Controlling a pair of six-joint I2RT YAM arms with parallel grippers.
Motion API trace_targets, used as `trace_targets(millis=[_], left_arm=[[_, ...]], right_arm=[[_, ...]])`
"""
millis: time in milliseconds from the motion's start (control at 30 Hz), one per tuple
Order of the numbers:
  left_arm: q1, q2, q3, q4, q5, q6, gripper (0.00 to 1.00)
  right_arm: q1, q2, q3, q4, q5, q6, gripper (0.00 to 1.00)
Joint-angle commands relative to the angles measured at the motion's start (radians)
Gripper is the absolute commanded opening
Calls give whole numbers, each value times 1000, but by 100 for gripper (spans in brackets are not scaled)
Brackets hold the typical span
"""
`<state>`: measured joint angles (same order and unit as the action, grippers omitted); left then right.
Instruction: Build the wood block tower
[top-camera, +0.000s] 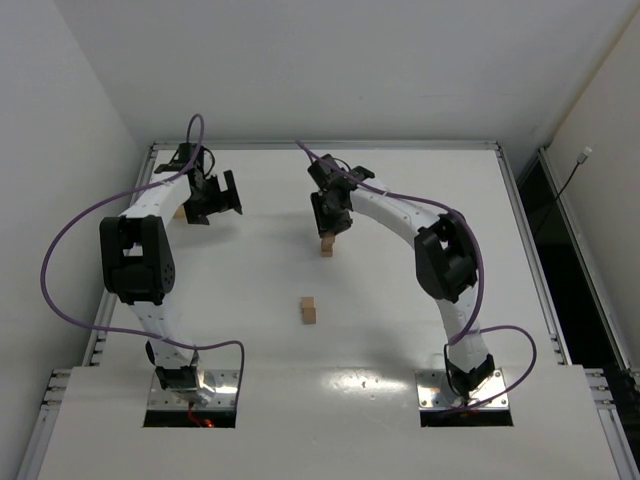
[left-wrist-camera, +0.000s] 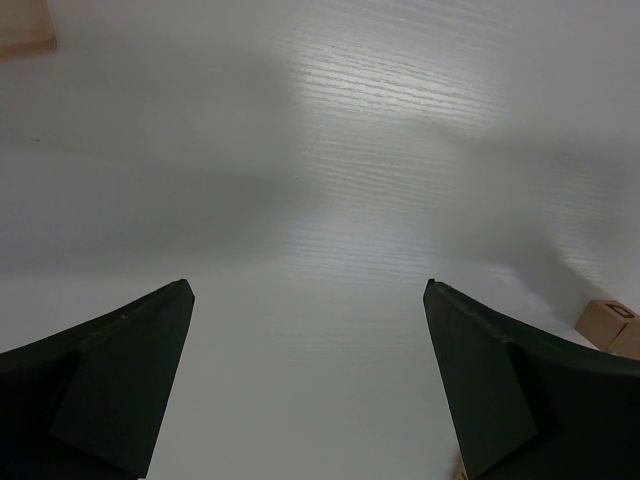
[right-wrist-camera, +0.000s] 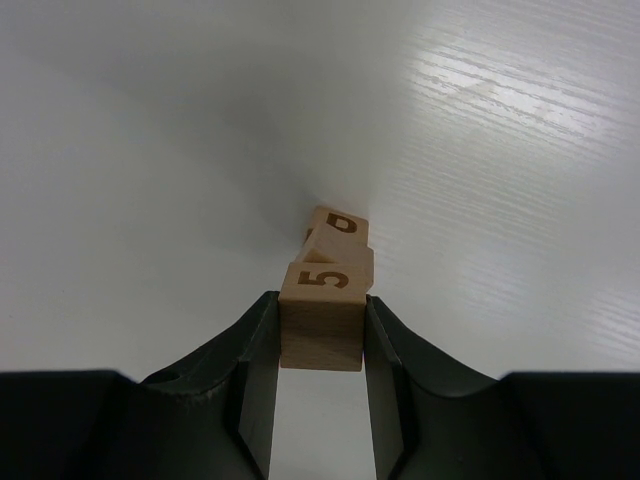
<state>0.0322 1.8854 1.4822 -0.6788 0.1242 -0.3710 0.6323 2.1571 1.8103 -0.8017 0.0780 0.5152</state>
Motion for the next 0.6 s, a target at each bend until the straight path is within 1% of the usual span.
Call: trace_targets(millis=[0, 100, 133, 167, 200, 233, 300, 333, 400, 433, 567], left_arm=[[-5, 14, -3, 21, 12, 9, 100], [-5, 14, -3, 21, 12, 9, 100], [-5, 14, -3, 21, 12, 9, 100], [-5, 14, -3, 21, 12, 9, 100], [-5, 14, -3, 21, 12, 9, 100], [-5, 14, -3, 21, 12, 9, 100], [-5, 14, -3, 21, 12, 9, 100], [-5, 14, -3, 21, 12, 9, 100], [-5, 14, -3, 21, 12, 9, 100], [-5, 23, -3, 21, 12, 9, 100], [-5, 14, -3, 21, 31, 23, 100]], right_arm=[[0, 3, 0, 16, 2, -6, 14], [9, 12, 0, 16, 2, -6, 22], [9, 12, 0, 16, 2, -6, 29], [9, 12, 0, 16, 2, -6, 33], [9, 12, -9, 16, 2, -6, 39], [9, 12, -9, 16, -7, -15, 56], [9, 12, -19, 25, -7, -15, 65], [9, 3, -19, 25, -20, -24, 73], [9, -8, -29, 35, -20, -24, 81], [9, -8, -29, 35, -20, -33, 83], [9, -74, -64, 56, -43, -81, 83]])
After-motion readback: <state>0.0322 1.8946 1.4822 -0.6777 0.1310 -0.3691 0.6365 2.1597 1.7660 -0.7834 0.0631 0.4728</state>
